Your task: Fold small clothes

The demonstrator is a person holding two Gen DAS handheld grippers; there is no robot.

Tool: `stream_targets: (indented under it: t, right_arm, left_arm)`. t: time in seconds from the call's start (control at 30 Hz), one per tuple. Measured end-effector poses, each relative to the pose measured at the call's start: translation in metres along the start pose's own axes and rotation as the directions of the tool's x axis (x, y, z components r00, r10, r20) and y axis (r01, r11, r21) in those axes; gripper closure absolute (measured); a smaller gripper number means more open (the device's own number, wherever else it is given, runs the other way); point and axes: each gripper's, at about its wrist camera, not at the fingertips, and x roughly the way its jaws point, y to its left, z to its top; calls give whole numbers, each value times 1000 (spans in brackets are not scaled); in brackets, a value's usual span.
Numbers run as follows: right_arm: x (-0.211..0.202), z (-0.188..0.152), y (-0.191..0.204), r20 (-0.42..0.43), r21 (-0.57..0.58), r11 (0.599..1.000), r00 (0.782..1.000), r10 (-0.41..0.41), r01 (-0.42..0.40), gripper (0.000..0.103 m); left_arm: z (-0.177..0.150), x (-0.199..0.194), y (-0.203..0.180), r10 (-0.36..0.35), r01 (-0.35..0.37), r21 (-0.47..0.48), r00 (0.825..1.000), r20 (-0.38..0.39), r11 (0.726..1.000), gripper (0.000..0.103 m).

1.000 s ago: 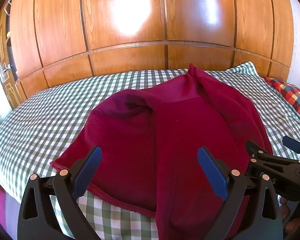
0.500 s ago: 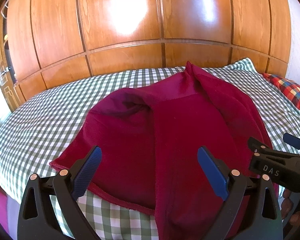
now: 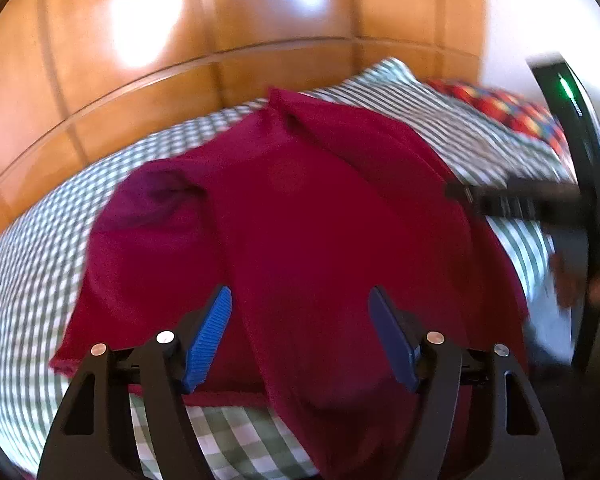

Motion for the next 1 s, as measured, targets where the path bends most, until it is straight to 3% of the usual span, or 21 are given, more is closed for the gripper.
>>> stream_targets:
  t: [0.1, 0.17, 0.2, 0.23, 0.3, 0.4, 0.47, 0.5, 0.57, 0.6, 0.63, 0.67, 0.83, 0.93, 1.0]
  right_arm:
    - [-3, 1, -7, -6, 3, 999, 999, 41, -41, 2]
    - [-5, 0, -9, -14, -7, 996, 996, 87, -87, 3]
    - [-5, 0, -8, -25, -12, 994, 993, 113, -113, 8]
    - [-5, -1, -7, -39, -22, 989, 989, 144, -145, 22]
    - [-4, -4, -3, -67, -38, 981, 980, 185, -188, 38]
    - [3, -9, 6, -119, -38, 970, 965, 234, -240, 44]
    - [5, -13, 14, -125, -70, 969, 966, 228, -238, 55]
    - [7, -15, 19, -129, -99, 968, 967, 219, -232, 65]
    - [9, -17, 24, -136, -138, 965, 970, 203, -221, 80]
    - [8, -17, 25, -134, -155, 965, 972, 192, -212, 88]
    - [8, -16, 24, -134, -163, 963, 972, 195, -216, 91]
    - [7, -14, 23, -134, -164, 962, 971, 199, -219, 91]
    - [-10, 11, -1, -82, -166, 965, 978, 190, -201, 92]
    - [-17, 31, -25, -26, -153, 979, 991, 135, -137, 92]
    - [-17, 45, -38, 4, -151, 985, 996, 84, -83, 92]
  left_arm:
    - [-11, 2, -8, -82, 84, 56, 996, -39, 995, 36]
    - [-18, 10, -16, -74, 81, 97, 995, -72, 992, 36]
    - [-22, 14, -21, -79, 89, 107, 992, -94, 990, 36]
    - [-24, 16, -24, -99, 110, 104, 990, -104, 988, 36]
    - [-28, 14, -28, -125, 136, 109, 987, -101, 985, 36]
    - [-27, 12, -34, -153, 162, 107, 985, -86, 981, 36]
    - [-26, 14, -40, -146, 156, 128, 985, -87, 979, 37]
    - [-28, 17, -45, -121, 134, 156, 988, -91, 979, 41]
    - [-27, 20, -50, -128, 143, 175, 987, -99, 974, 69]
    - [-26, 17, -49, -130, 143, 174, 988, -85, 974, 77]
    - [-24, 16, -45, -132, 143, 164, 988, -74, 976, 92]
    - [-22, 14, -40, -148, 156, 141, 987, -66, 978, 97]
    - [4, -7, 21, -233, 235, -93, 972, 35, 968, 99]
    - [19, -25, 70, -188, 211, -213, 975, 121, 954, 99]
    - [31, -36, 106, -108, 151, -276, 981, 163, 949, 99]
